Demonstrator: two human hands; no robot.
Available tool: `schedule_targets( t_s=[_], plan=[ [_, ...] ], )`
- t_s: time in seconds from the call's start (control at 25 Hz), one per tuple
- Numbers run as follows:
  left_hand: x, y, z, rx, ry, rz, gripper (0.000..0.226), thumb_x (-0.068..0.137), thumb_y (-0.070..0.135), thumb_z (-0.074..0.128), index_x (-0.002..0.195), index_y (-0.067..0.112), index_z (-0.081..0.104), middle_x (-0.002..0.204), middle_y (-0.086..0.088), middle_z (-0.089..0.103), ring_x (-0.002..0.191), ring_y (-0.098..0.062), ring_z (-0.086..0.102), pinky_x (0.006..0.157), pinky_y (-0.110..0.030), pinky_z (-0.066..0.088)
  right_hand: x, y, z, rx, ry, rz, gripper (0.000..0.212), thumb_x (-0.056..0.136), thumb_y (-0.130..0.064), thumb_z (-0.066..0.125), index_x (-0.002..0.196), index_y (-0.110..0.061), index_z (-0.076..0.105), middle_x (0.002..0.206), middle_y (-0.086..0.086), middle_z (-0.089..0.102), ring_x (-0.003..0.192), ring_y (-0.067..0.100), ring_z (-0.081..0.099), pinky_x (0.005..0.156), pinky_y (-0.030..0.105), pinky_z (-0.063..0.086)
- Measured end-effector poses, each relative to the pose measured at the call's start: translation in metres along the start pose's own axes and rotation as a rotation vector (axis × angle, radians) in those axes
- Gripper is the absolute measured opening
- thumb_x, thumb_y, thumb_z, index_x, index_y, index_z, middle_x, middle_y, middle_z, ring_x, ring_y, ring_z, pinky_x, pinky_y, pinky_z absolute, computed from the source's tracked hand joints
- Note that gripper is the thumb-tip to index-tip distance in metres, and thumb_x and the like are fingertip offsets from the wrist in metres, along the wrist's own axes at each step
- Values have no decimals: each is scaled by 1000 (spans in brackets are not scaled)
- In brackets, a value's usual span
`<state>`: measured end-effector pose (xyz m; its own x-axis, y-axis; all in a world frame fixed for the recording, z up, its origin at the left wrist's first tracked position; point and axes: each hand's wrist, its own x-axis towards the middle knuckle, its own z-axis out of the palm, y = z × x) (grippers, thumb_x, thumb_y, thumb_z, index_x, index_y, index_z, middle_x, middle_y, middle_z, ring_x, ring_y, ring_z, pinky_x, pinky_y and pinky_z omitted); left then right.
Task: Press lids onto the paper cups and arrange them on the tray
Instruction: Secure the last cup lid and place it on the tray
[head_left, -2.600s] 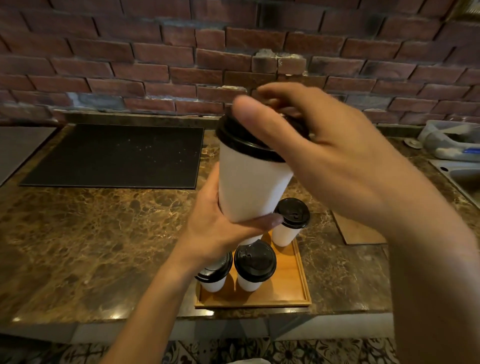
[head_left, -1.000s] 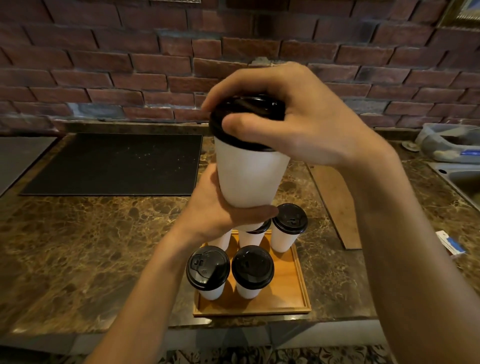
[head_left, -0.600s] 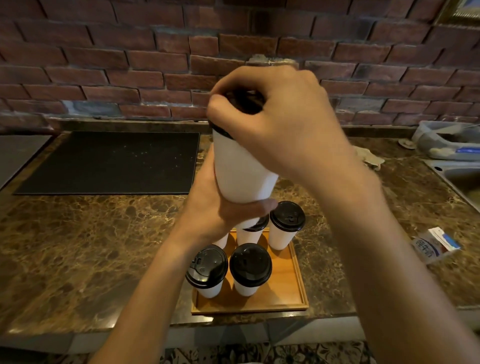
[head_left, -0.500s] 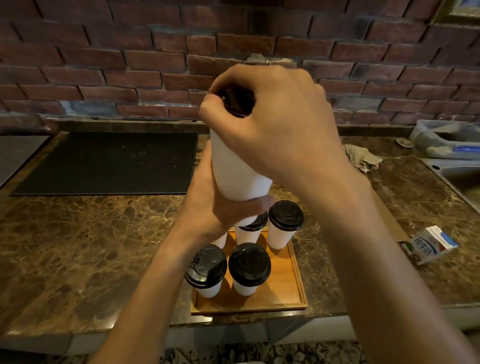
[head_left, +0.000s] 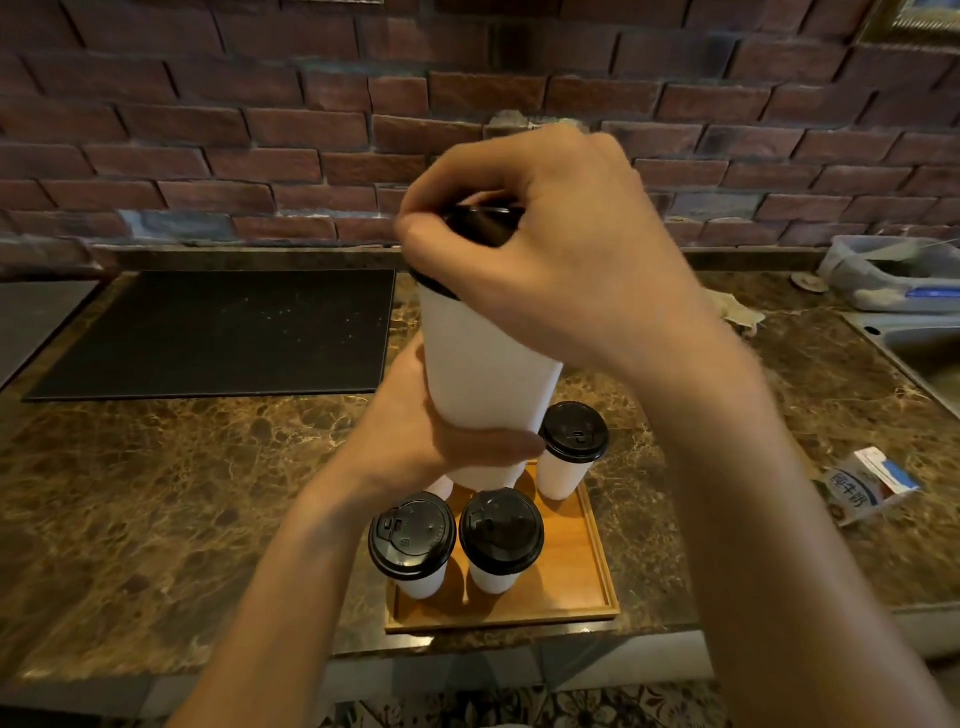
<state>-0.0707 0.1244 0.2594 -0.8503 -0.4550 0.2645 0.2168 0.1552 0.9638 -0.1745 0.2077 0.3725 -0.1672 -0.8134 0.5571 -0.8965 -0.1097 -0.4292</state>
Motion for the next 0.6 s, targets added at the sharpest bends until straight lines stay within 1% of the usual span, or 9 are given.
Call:
schedule_targets(
  t_s=[0.08,0.12,0.16,0.28,0.32,0.4,0.48,0.52,0.6],
  plan=[
    [-3,2,-9,-96,-196,4,82,46,18,85,122,12,54,105,3,67,100,-14,65,79,-29,55,3,4,-17,201,-276,-136,22,90,-31,64,109,-20,69,108,-7,66,100,5,62,82,21,50],
    [-4,2,-12,-110,-281,15,79,47,17,86,121,15,56,107,3,68,102,-14,65,82,-29,54,3,6,-22,304,-365,-177,24,91,-24,64,113,-15,67,112,-1,65,102,6,62,82,20,49],
    [-5,1,-13,-109,-320,3,79,48,16,85,121,14,55,108,3,68,104,-15,64,83,-29,54,2,7,-25,364,-385,-181,25,91,-19,64,115,-13,66,111,2,66,102,7,63,82,19,48],
    [-2,3,-10,-73,-284,-46,80,51,13,80,124,5,49,112,-14,62,105,-28,62,85,-41,54,0,5,-21,378,-200,-91,15,88,-20,66,101,-16,71,98,-5,70,95,3,65,78,15,48],
    [0,4,-6,-37,-236,-17,74,53,15,79,121,8,51,109,-11,63,103,-25,64,81,-37,56,-1,3,-18,336,-125,-50,11,87,-25,67,95,-19,72,94,-9,70,92,0,64,76,13,48],
    [3,4,0,31,-76,26,63,53,25,80,111,21,56,99,9,68,94,-9,66,70,-21,55,-1,-1,-9,182,18,31,10,86,-37,68,89,-28,71,86,-19,67,87,-5,63,75,9,48],
    [4,4,5,46,48,30,59,51,33,79,104,35,53,94,25,66,88,4,64,63,-11,52,0,-3,1,70,148,87,13,86,-43,66,89,-32,71,84,-22,64,86,-7,62,78,10,50],
    [4,3,6,36,71,17,61,49,35,79,104,36,53,93,26,65,88,5,63,63,-11,52,1,-2,3,43,162,84,16,87,-44,65,92,-31,72,86,-22,65,87,-6,62,80,14,52],
    [4,0,2,16,62,-40,67,48,33,81,109,29,56,97,14,68,92,-6,66,70,-23,56,3,2,-5,53,-14,-1,21,90,-41,65,104,-27,72,97,-17,67,96,-3,62,82,19,52]
  ],
)
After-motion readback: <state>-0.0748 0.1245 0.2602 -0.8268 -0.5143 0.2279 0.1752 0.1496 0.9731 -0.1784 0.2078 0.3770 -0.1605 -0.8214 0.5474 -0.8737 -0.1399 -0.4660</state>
